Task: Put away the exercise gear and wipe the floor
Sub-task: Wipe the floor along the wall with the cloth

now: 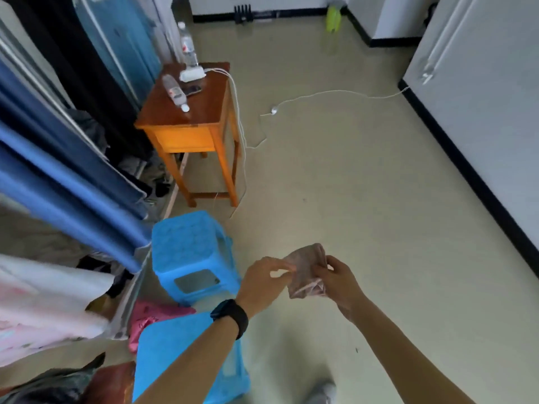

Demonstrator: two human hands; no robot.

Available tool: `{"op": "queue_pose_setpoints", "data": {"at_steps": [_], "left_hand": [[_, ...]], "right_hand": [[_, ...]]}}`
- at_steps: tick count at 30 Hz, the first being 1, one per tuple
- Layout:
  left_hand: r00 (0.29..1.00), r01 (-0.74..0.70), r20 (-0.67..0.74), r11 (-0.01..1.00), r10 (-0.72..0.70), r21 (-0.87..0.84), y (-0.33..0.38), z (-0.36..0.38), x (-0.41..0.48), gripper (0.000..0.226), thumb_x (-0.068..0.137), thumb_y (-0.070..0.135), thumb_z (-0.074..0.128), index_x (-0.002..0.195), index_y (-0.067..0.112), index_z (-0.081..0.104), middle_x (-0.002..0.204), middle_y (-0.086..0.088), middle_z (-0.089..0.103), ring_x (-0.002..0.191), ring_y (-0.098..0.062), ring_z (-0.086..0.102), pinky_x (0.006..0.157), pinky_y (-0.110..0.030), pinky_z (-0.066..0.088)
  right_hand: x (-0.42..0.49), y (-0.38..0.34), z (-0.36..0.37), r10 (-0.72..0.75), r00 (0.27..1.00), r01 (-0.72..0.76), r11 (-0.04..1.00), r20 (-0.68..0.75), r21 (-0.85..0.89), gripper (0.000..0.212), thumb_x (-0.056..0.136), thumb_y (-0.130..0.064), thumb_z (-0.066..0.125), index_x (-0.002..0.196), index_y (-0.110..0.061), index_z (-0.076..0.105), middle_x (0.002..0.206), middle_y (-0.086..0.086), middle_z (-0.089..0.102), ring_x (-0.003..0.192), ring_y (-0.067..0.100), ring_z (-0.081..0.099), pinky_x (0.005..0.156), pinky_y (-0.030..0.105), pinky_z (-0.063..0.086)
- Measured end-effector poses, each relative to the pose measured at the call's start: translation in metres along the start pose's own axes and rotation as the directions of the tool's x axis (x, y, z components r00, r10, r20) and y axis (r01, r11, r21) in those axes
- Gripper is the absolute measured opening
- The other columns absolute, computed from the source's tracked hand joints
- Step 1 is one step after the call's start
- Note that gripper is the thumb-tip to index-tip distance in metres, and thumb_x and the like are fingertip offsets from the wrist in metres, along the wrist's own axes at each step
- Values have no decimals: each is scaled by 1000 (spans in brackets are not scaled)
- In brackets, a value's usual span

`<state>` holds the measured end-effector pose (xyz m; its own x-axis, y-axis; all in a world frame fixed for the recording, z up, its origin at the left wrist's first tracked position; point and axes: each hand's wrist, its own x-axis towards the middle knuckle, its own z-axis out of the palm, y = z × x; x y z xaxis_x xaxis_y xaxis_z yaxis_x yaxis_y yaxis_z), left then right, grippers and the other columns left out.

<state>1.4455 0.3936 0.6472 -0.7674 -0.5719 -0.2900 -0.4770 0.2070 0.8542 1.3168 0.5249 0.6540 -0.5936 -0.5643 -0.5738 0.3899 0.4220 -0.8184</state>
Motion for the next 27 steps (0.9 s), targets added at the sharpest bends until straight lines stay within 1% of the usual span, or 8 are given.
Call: {"op": "queue_pose_setpoints", "data": {"at_steps": [2, 4, 6, 8, 11, 18, 21, 27], "left_hand": [[993, 106, -40, 989, -111, -107, 24, 24, 20, 36, 86, 24, 72, 116, 41, 60, 123, 11, 54, 111, -9, 52, 83, -13, 38], [979, 193, 101, 968, -179, -160, 50, 50, 42, 56, 85, 25, 76, 133, 34, 48, 128, 7, 43, 117, -14, 45, 90, -21, 36], [949, 193, 281, 969, -145, -152, 75, 76, 62, 40, 81, 22, 80, 117, 23, 62, 115, 5, 53, 110, -14, 50, 88, -21, 39], [933, 119, 352, 988, -78, -96, 106, 103, 81, 15, 81, 17, 80, 91, 14, 69, 86, 5, 65, 84, -11, 58, 71, -15, 42], [924, 19, 381, 1000, -27, 24, 146, 142, 110, 4, 87, 21, 74, 85, 19, 71, 71, 12, 66, 67, -2, 58, 60, -12, 41], [733, -398, 649, 902, 203, 168, 249, 256, 162, 11, 87, 25, 70, 91, 33, 75, 91, 18, 73, 91, -2, 65, 80, -20, 49], [665, -500, 694, 855, 277, 137, 287, 305, 188, 10, 87, 25, 70, 91, 34, 74, 89, 19, 73, 89, 1, 65, 76, -16, 49], [451, -655, 846, 749, 285, 97, 352, 417, 229, 10, 86, 29, 68, 93, 32, 75, 90, 20, 73, 89, 2, 65, 75, -14, 48]], "right_hand": [[2, -2, -48, 17, 999, -23, 992, 51, 121, 18, 94, -1, 56, 110, 3, 62, 91, 16, 66, 79, 26, 64, 74, 38, 53], [-3, -6, -93, 10, 991, -42, 971, 137, 235, 20, 95, -3, 58, 113, -3, 66, 93, 12, 70, 81, 24, 67, 71, 34, 55], [-7, -8, -134, -18, 987, -27, 962, 161, 272, 21, 93, -3, 62, 113, -6, 68, 94, 11, 71, 83, 23, 68, 71, 31, 56], [-11, -8, -178, -52, 995, 27, 964, 85, 265, 28, 84, -4, 72, 111, -4, 68, 96, 14, 71, 86, 25, 68, 75, 33, 57], [-15, -6, -236, -115, 985, 129, 987, -132, 99, 31, 71, -3, 77, 101, -8, 70, 94, 8, 73, 88, 25, 67, 69, 24, 53], [-32, -18, -345, -266, 875, 278, 960, -404, -31, 47, 81, -13, 82, 118, -36, 63, 102, -8, 72, 94, 10, 69, 80, 25, 57], [-30, -18, -392, -262, 825, 188, 963, -501, -193, 29, 82, -14, 78, 95, -38, 69, 90, -13, 72, 82, 12, 67, 73, 19, 52], [-30, -13, -468, -179, 718, -62, 946, -672, -318, 19, 89, -21, 63, 105, -28, 73, 94, -11, 67, 84, 7, 60, 69, 8, 42]]}}
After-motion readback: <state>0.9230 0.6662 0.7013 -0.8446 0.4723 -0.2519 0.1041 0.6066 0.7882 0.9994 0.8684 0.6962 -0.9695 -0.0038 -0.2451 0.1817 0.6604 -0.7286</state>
